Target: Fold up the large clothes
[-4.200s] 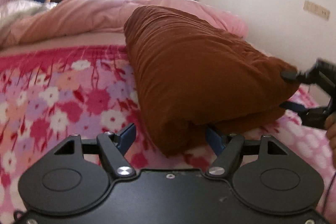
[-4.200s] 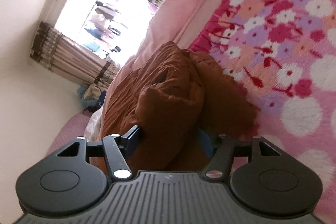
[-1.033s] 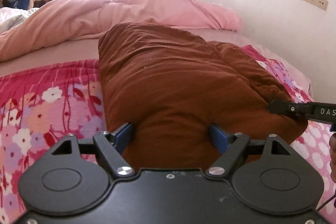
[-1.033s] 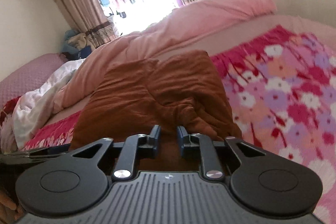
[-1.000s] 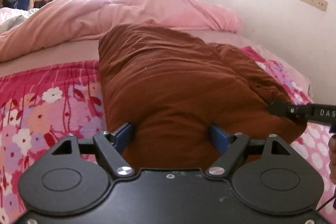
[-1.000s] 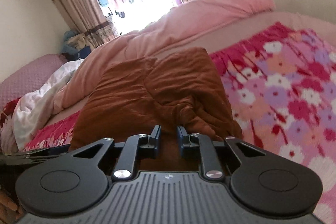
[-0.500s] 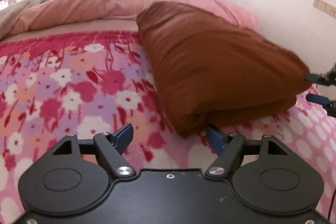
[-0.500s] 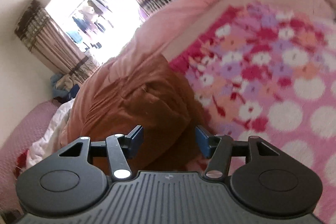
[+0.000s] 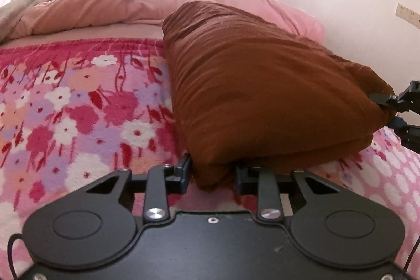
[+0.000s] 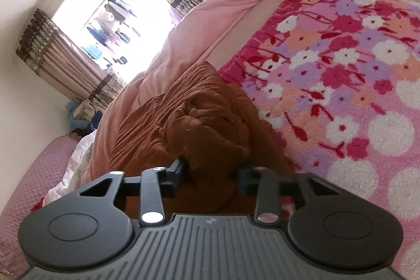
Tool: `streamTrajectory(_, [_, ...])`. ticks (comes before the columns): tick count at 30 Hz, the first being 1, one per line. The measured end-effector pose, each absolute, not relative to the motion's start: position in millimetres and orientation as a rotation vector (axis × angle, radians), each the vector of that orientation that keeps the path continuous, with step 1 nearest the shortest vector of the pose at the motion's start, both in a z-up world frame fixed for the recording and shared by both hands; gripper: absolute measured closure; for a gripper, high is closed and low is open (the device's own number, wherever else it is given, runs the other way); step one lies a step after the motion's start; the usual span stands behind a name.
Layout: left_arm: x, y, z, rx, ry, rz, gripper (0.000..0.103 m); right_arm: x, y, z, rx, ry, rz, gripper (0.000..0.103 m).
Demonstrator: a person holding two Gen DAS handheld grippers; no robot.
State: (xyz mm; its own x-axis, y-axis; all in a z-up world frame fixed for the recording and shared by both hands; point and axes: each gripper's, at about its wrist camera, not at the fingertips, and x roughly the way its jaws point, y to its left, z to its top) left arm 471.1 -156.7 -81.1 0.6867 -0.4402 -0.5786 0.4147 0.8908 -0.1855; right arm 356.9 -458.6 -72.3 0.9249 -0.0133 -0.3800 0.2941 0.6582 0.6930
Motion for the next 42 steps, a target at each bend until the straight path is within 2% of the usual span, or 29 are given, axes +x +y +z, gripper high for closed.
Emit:
streamTrajectory(1, [470.2, -152.6, -77.9, -0.049, 0.652, -0.478, 0.079, 355.7, -458.8, -70.2, 0.837, 0.352, -0.175, 0.078])
streamTrajectory(3, [469.0, -143.3, -70.7, -0.067, 0.644, -0.469, 0.082, 350.1, -460.6, -61.9, 0.836, 0.323, -0.164, 0.082])
streamTrajectory(8, [470.3, -142.5, -73.8, -0.009, 0.627, -0.439, 0.081, 342.4, -460.9, -52.1, 0.803, 0.279, -0.154, 0.084])
streamTrajectory(12, [487.6, -128.4, -96.2, -0.081, 0.684, -0.416, 0.062, 356.0, -472.8, -94.7, 0.875, 0.366, -0.181, 0.084])
streamTrajectory(14, [491.0, -120.5, -97.1, -0.114, 0.708, -0.440, 0.061, 353.5, -479.3, -110.7, 0.933, 0.368, -0.147, 0.084])
streamTrajectory(15, [490.2, -119.4, -94.8, -0.114, 0.718, -0.450, 0.062, 351.1, -480.9, -114.0, 0.945, 0.364, -0.130, 0.083])
streamTrajectory(19, [472.5, -108.2, -73.2, -0.057, 0.712, -0.473, 0.063, 343.1, -482.9, -102.6, 0.920, 0.370, -0.122, 0.061])
streamTrajectory(22, [452.6, -94.4, -48.9, 0.002, 0.668, -0.438, 0.066, 326.6, -482.1, -78.8, 0.847, 0.336, -0.147, 0.059])
streamTrajectory(25, [443.1, -86.7, -14.1, -0.072, 0.607, -0.516, 0.066, 318.4, -469.7, -48.8, 0.671, 0.306, -0.208, 0.059])
streamTrajectory(28, [442.0, -102.9, 9.2, -0.112, 0.551, -0.565, 0.065, 323.7, -449.8, -23.8, 0.515, 0.286, -0.219, 0.066])
streamTrajectory(32, [462.1, -132.1, 1.7, -0.111, 0.551, -0.570, 0.065, 336.6, -427.3, -10.1, 0.454, 0.283, -0.181, 0.072])
streamTrajectory(38, [482.0, -157.5, -43.3, -0.076, 0.633, -0.518, 0.065, 363.2, -413.1, -29.2, 0.377, 0.370, -0.245, 0.077])
streamTrajectory(42, [483.1, -158.8, -52.5, -0.065, 0.629, -0.520, 0.062, 371.3, -414.4, -51.9, 0.368, 0.418, -0.255, 0.082])
